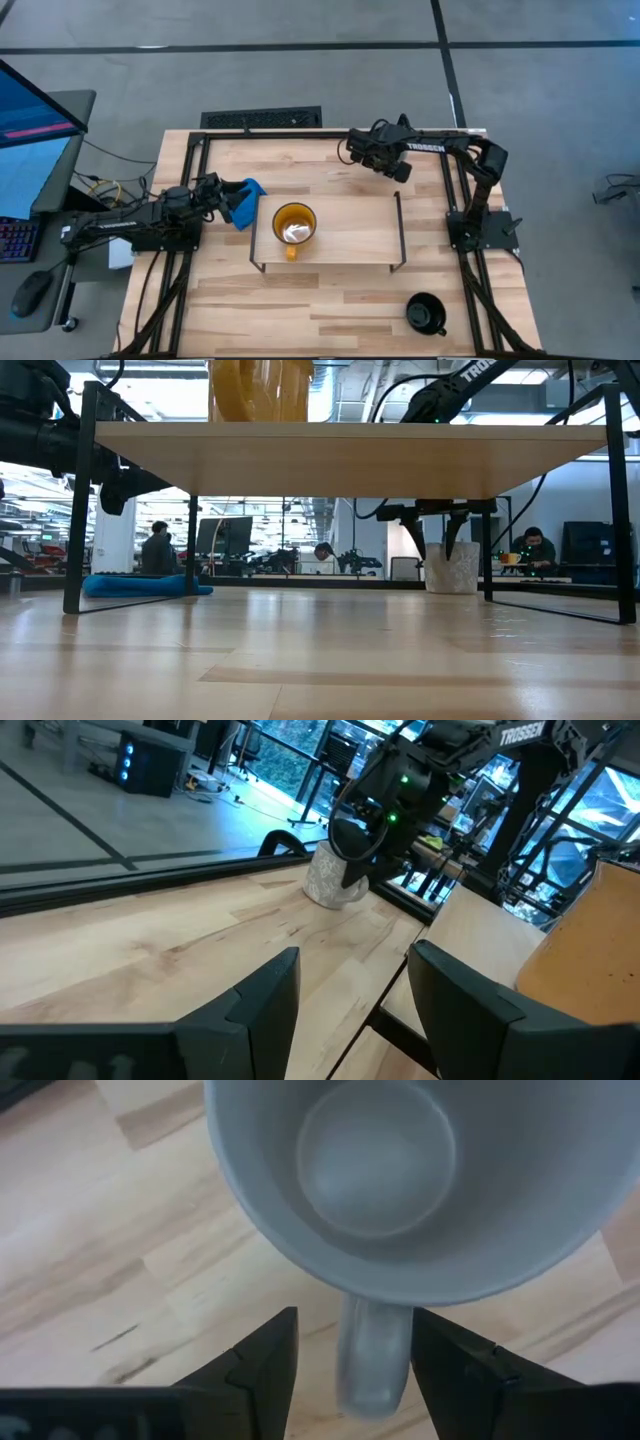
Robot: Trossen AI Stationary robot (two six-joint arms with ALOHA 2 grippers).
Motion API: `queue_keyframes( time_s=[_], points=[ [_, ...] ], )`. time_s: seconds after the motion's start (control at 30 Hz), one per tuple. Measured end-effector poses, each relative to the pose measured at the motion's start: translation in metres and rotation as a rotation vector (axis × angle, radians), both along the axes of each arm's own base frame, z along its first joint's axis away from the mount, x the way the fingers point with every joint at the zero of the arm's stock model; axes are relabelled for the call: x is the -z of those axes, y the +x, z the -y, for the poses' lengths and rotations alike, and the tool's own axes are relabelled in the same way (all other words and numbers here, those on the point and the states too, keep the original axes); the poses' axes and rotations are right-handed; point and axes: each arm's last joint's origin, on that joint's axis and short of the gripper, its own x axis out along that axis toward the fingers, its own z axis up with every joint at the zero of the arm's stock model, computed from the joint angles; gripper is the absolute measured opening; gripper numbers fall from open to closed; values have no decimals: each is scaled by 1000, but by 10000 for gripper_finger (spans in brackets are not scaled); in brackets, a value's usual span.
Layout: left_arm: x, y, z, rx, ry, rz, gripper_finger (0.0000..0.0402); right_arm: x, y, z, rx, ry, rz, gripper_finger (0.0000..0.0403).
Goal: Stack small to large cups/mugs on shelf
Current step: Put the gray cup on the shelf
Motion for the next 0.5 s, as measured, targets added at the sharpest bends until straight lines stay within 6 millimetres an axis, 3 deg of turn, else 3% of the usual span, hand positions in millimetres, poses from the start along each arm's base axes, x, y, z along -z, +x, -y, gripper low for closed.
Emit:
queue_keyframes(
  time_s=[0.23, 0.5],
  points=[
    [0, 0, 0, 1, 0, 0, 179, 0, 0, 1, 5, 3, 9, 183],
    [0, 0, 0, 1, 0, 0, 179, 0, -1, 1, -59, 9, -8, 80]
  ],
)
